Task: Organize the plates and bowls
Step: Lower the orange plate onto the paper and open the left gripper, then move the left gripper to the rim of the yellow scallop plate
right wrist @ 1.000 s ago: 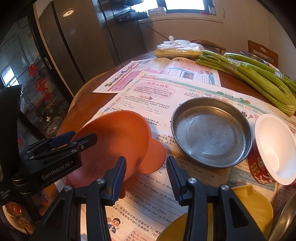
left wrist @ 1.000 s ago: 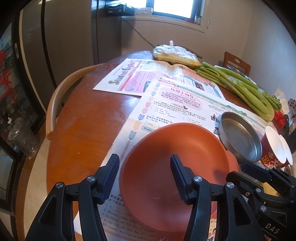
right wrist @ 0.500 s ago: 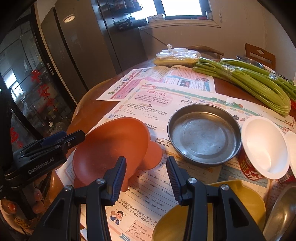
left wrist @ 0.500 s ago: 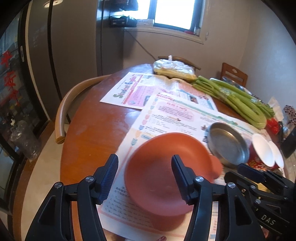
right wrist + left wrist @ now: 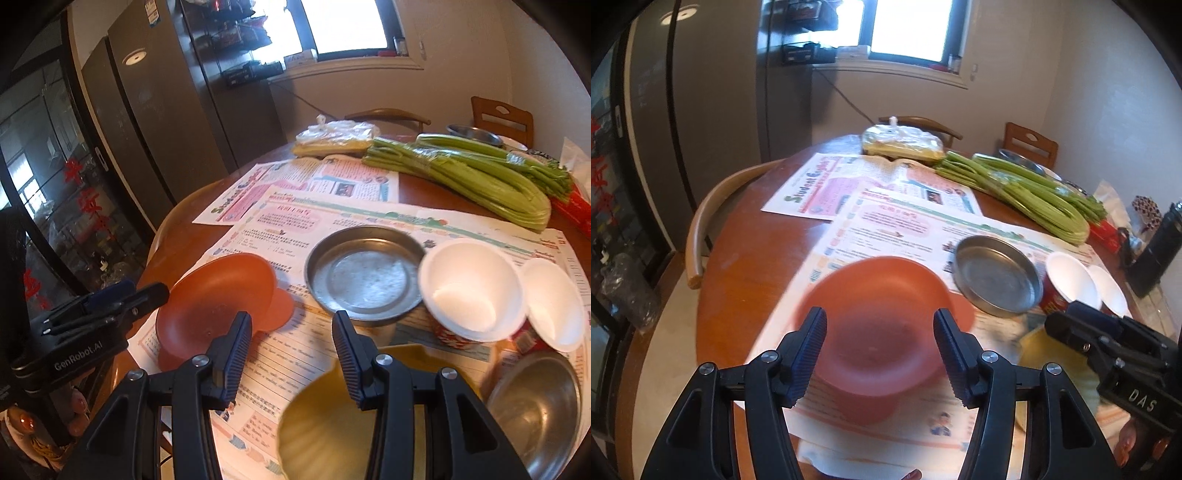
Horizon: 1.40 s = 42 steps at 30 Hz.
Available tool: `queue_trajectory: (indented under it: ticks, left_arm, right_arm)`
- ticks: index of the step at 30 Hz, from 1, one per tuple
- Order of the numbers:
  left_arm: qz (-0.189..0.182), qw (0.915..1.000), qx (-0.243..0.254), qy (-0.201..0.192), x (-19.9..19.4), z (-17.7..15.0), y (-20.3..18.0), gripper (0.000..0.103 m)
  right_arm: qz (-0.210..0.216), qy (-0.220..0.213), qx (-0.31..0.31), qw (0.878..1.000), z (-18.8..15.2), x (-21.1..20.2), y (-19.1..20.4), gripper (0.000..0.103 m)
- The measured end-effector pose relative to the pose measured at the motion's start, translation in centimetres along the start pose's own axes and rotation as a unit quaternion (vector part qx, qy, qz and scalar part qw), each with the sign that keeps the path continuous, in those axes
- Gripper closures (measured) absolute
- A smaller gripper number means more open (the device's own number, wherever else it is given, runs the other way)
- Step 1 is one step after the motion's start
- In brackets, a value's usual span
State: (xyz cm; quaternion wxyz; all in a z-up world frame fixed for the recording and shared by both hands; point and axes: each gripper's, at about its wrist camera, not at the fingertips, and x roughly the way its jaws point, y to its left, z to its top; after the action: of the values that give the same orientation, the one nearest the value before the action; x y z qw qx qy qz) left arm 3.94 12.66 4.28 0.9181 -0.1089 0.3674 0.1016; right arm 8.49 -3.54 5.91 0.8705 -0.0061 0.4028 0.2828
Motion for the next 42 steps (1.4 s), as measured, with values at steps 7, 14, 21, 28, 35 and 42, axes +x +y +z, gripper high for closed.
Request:
queue_trajectory:
  ticks: [7,14,21,28,35,42]
  left_arm:
    - [-0.022,0.9992,0.032,0.013,-0.1,-1.2,-3.4,0.041]
    - [-0.042,0.9969,0.059,0.032,0.7,-2.4,-6.6,0.041]
    - [-0.048,0.9946,0.08,0.047,1.4,-3.5,-8.5,0.041]
    - [-0.049,0.9927,0.091,0.062,2.3,-4.2,-9.4,0.041]
    - [-0.047,0.9922,0.094,0.067,3.0,-4.7,-9.8,0.041]
    - [-0.051,0.9916,0.096,0.07,3.4,-4.9,-9.9,0.041]
  right_arm:
    - [-0.008,-0.008,0.025,1.0,-1.8,-2.9,-2.5,0.057]
    - [-0.01,0.007,0.037,0.999,-4.9,-4.8,-4.0,0.057]
    - [-0.015,0.024,0.056,0.998,-7.8,-5.8,-5.0,0.057]
    - [-0.033,0.018,0.085,0.996,-9.5,-6.8,-5.6,0.057]
    - [-0.053,0.03,0.106,0.992,-10.5,-6.6,-6.2,0.057]
    - [-0.062,0.038,0.133,0.988,-10.6,-5.8,-7.0,0.057]
